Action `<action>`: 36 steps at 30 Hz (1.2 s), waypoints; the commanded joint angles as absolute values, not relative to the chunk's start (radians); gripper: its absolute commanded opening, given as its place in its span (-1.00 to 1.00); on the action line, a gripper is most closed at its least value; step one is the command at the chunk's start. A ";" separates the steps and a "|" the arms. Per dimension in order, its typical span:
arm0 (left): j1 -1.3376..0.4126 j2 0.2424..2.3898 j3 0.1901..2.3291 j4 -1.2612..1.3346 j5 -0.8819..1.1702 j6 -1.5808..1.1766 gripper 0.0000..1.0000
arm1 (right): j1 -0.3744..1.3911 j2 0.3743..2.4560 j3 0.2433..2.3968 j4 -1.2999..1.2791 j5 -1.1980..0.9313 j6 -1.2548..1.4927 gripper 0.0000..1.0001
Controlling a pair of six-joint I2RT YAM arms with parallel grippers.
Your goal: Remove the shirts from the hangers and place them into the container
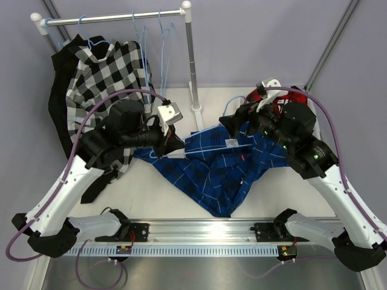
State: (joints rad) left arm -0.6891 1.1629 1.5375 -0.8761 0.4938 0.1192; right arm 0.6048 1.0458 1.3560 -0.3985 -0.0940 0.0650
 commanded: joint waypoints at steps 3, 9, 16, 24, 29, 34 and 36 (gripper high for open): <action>-0.687 1.043 1.462 -0.850 0.436 0.147 -1.00 | 0.615 0.922 1.287 -0.454 0.037 0.087 0.90; -0.687 1.011 1.424 -0.861 0.403 0.126 -1.00 | 0.614 0.809 1.201 -0.581 0.268 0.119 0.97; -0.670 0.942 1.414 -0.893 0.233 0.121 -1.00 | 0.612 0.741 1.095 -0.684 0.563 0.314 0.99; -0.658 0.877 1.419 -0.943 -0.044 0.091 -1.00 | 0.611 0.735 1.035 -0.735 0.603 0.397 0.99; -0.650 0.926 1.509 -0.858 -0.244 0.017 -1.00 | 0.612 0.739 1.029 -0.681 0.506 0.399 0.99; -0.650 1.046 1.618 -0.784 -0.322 -0.021 -1.00 | 0.612 0.750 1.042 -0.661 0.463 0.399 0.99; -0.650 1.104 1.650 -0.740 -0.354 -0.028 -1.00 | 0.612 0.742 1.040 -0.647 0.445 0.396 0.99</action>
